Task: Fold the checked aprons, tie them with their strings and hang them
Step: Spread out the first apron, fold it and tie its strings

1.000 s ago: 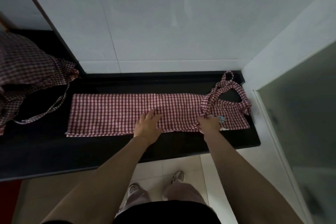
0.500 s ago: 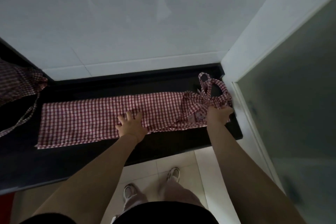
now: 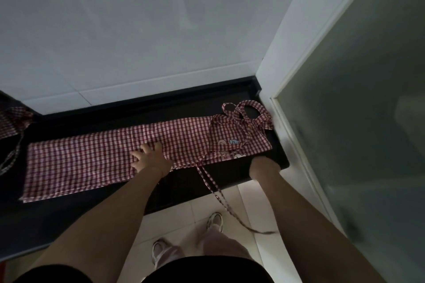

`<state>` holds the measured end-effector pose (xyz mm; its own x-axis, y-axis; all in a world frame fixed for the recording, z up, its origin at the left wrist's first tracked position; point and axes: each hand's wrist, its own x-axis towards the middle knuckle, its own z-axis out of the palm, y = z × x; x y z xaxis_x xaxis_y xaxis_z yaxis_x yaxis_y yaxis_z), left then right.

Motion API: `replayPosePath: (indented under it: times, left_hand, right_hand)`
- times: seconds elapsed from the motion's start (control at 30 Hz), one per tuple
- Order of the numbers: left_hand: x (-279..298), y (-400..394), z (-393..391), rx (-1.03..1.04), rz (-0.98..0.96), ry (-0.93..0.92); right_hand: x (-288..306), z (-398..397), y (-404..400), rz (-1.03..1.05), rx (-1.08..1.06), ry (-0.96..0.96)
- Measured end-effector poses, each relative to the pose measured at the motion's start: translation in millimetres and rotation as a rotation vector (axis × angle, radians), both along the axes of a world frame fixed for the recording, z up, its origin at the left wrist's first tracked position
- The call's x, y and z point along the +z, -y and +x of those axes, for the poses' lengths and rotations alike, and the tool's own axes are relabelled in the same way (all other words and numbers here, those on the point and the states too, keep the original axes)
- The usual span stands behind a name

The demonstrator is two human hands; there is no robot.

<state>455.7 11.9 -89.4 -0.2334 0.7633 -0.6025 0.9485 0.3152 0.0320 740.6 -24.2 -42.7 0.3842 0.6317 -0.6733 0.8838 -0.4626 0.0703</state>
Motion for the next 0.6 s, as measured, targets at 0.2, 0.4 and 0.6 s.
replayPosePath:
  times: [0.2, 0.4, 0.6]
  left_hand:
    - [1.3, -2.4, 18.7, 0.069, 0.035, -0.012]
    - [-0.1, 5.0, 19.9, 0.037, 0.027, 0.004]
    - [-1.7, 18.6, 15.7, 0.068, 0.031, 0.042]
  right_hand:
    - [-1.1, 5.1, -40.1, 0.141, -1.123, -0.611]
    - [-14.2, 16.4, -63.6, 0.386, -1.114, -0.672]
    - [-16.8, 37.9, -56.1, 0.532, -1.038, -0.660]
